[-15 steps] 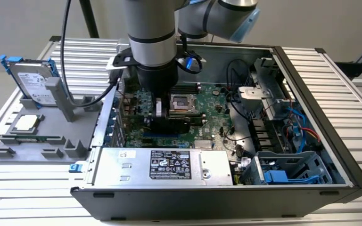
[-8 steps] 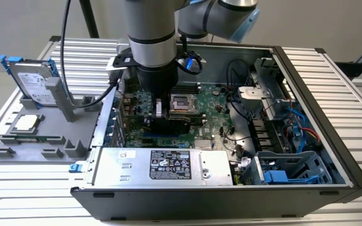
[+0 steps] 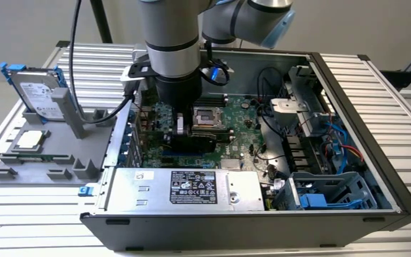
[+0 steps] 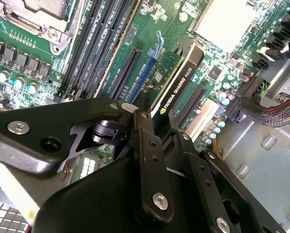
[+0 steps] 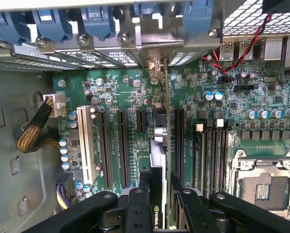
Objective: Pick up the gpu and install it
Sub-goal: 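Insert the gpu into the slot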
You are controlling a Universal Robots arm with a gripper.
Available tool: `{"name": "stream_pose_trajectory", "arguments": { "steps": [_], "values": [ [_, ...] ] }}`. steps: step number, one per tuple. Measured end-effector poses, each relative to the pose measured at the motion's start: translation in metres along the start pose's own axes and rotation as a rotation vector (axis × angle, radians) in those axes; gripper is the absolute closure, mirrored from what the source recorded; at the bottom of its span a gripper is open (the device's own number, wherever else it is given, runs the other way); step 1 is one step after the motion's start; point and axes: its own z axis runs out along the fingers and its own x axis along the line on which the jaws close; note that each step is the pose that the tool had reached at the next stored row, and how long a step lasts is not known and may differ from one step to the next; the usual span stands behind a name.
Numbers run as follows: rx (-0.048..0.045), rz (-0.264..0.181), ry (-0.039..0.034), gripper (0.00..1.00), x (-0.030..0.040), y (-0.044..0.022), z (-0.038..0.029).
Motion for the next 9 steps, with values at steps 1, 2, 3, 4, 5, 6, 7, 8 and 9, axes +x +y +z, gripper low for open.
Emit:
{"name": "stream_pose_trajectory", "arguments": {
  "steps": [1,2,3,4,5,6,7,8,9],
  "values": [
    [0.0,0.0,0.0,1.0,0.0,0.0,0.0],
    [0.0,0.0,-0.0001,1.0,0.0,0.0,0.0001],
    [0.0,0.0,-0.0001,1.0,0.0001,0.0,0.0001],
    [0.0001,0.0,-0.0003,1.0,0.0003,0.0,0.0002],
    [0.0,0.0,-0.0005,1.0,0.0006,-0.0001,0.0002],
    [0.0,0.0,-0.0005,1.0,0.0009,-0.0002,0.0003],
    [0.0,0.0,-0.0004,1.0,0.0011,-0.0004,0.0003],
    [0.0003,0.0,-0.0012,1.0,0.0013,-0.0005,0.0007],
    [-0.0003,0.0,-0.0012,1.0,0.0015,-0.0007,0.0006]
  ]
}}
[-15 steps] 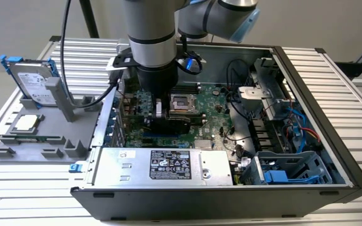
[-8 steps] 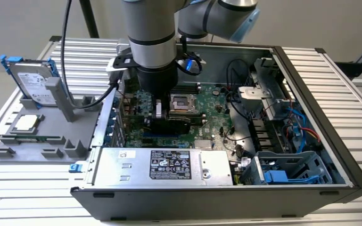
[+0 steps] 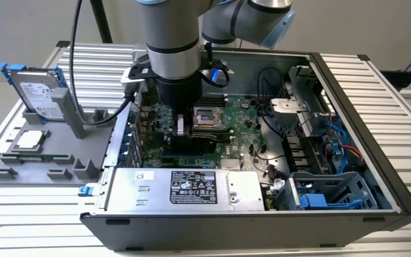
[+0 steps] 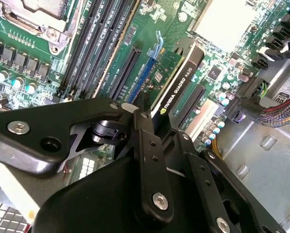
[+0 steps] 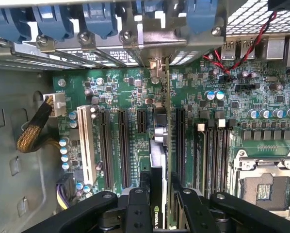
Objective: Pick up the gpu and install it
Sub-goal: 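Insert the gpu into the slot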
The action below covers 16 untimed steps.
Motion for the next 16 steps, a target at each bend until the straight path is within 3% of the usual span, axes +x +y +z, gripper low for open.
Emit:
{"name": "stream_pose_trajectory", "arguments": {
  "steps": [10,16],
  "values": [
    [-0.0004,0.0,0.0012,1.0,0.0003,0.0002,0.0023],
    [0.0001,-0.004,0.0003,1.0,0.0038,0.0,0.0028]
  ]
}}
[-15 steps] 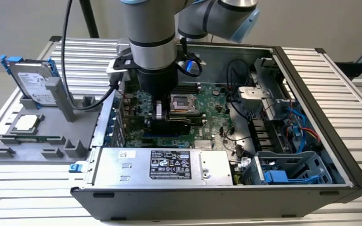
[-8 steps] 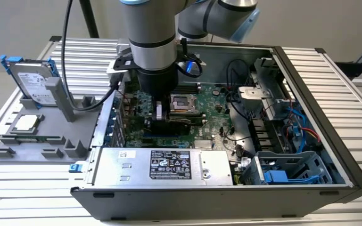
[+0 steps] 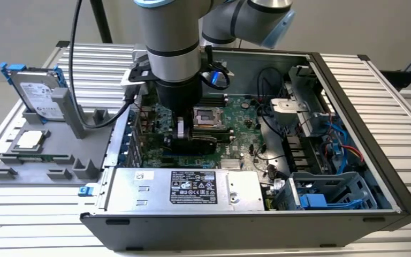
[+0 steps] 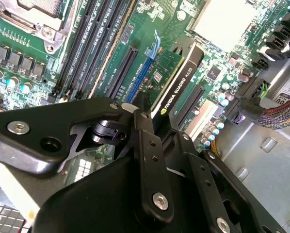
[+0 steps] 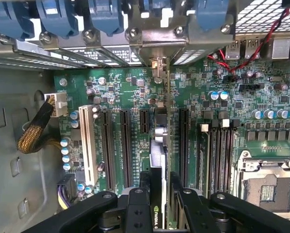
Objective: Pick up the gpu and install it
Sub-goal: 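Insert the gpu into the slot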
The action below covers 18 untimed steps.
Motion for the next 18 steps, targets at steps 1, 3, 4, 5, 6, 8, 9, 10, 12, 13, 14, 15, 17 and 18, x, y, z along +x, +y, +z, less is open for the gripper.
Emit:
{"name": "stream_pose_trajectory", "arguments": {
  "steps": [1,3,4,5,6,8,9,10,12,13,14,15,17,18],
  "values": [
    [-0.0001,0.0,0.0001,1.0,0.0,0.0,-0.0001],
    [0.0,0.0,0.0003,1.0,0.0001,0.0003,-0.0001],
    [0.0,0.0,0.0002,1.0,0.0001,0.0007,-0.0002],
    [0.0,-0.001,0.0002,1.0,0.0002,0.0011,-0.0002],
    [0.0002,-0.001,0.0001,1.0,0.0002,0.0018,-0.0001],
    [-0.0003,-0.001,0.0005,1.0,0.0002,0.0023,0.0006],
    [-0.0009,0.0,0.0013,1.0,0.0002,0.0026,0.0017],
    [-0.0008,0.0,0.001,1.0,0.0001,0.0029,0.0036],
    [-0.0003,-0.001,0.0006,1.0,0.0,0.0032,0.0074],
    [-0.0008,0.0,0.0009,1.0,0.0,0.0036,0.0093],
    [-0.001,0.0,0.0006,1.0,-0.0001,0.0037,0.0098],
    [-0.0007,0.0,0.0005,1.0,-0.0001,0.0037,0.0099],
    [-0.0003,0.0,0.0003,1.0,-0.0002,0.0037,0.01],
    [-0.0003,0.0,0.0002,1.0,-0.0002,0.0036,0.01]
  ]
}}
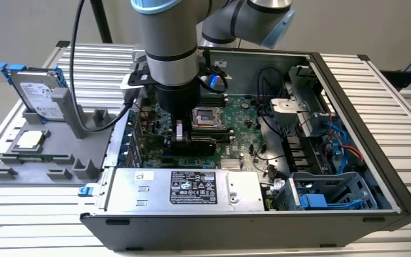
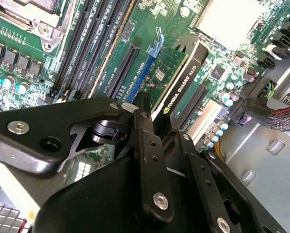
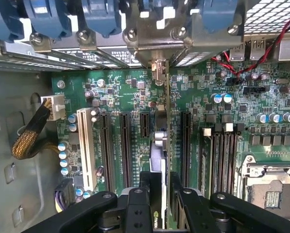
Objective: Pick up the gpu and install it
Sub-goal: 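Insert the gpu into the slot, then press down on the gpu until it lock into place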
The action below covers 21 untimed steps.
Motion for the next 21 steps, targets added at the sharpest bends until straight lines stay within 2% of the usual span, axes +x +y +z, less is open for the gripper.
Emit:
{"name": "stream_pose_trajectory", "arguments": {
  "steps": [5,6,11,21],
  "values": [
    [0.0007,0.0,-0.001,1.0,0.0,0.0,0.0004],
    [0.0005,0.0,-0.001,0.0,0.0,0.0,0.0004],
    [-0.0001,-0.001,-0.0001,0.0,0.0,-0.0005,-0.0003],
    [-0.0001,0.0,0.0002,0.0,0.0018,-0.006,-0.0445]
  ]
}}
